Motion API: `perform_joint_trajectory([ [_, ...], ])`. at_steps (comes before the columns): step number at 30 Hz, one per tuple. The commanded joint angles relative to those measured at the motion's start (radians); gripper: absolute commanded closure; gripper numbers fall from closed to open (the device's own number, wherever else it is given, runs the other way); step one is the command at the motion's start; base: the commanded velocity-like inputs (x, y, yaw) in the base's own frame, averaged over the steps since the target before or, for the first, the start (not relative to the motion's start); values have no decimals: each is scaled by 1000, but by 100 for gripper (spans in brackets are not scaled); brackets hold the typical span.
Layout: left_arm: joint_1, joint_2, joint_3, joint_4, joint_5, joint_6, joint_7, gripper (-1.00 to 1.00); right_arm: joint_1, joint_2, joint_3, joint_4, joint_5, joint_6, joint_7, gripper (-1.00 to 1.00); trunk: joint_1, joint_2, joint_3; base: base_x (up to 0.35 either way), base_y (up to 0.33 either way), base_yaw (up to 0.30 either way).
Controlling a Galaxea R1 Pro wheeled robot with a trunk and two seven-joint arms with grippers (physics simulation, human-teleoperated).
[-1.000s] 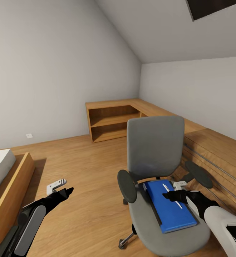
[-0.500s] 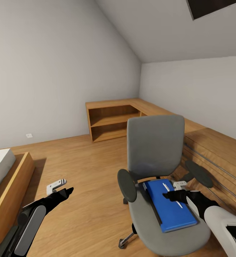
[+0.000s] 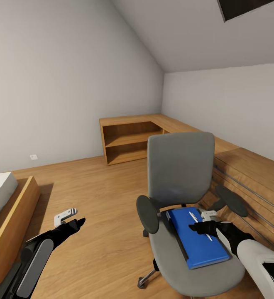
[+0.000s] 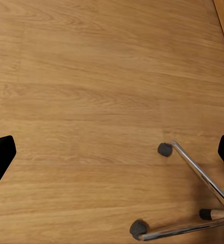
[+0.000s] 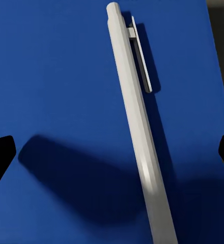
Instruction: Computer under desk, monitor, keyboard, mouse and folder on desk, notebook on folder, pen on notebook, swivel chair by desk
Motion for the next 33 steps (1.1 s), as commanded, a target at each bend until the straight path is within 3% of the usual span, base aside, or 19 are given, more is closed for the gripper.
perform_joint_trajectory([
  [1, -1, 0, 0, -1, 11, 3, 9, -100, 0, 0, 2, -2, 8, 4, 4, -100, 0, 0, -1, 0, 0, 0],
  [19, -1, 0, 0, -1, 11, 3, 9, -100, 0, -1, 1, -2, 8, 4, 4, -100, 0, 0, -1, 0, 0, 0],
  [20, -1, 0, 0, -1, 11, 3, 9, -100, 0, -2, 1, -2, 8, 4, 4, 100, 0, 0, -1, 0, 0, 0],
  [33, -1, 0, 0, -1, 11, 3, 9, -100, 0, -2, 1, -2, 8, 5, 4, 100, 0, 0, -1, 0, 0, 0],
])
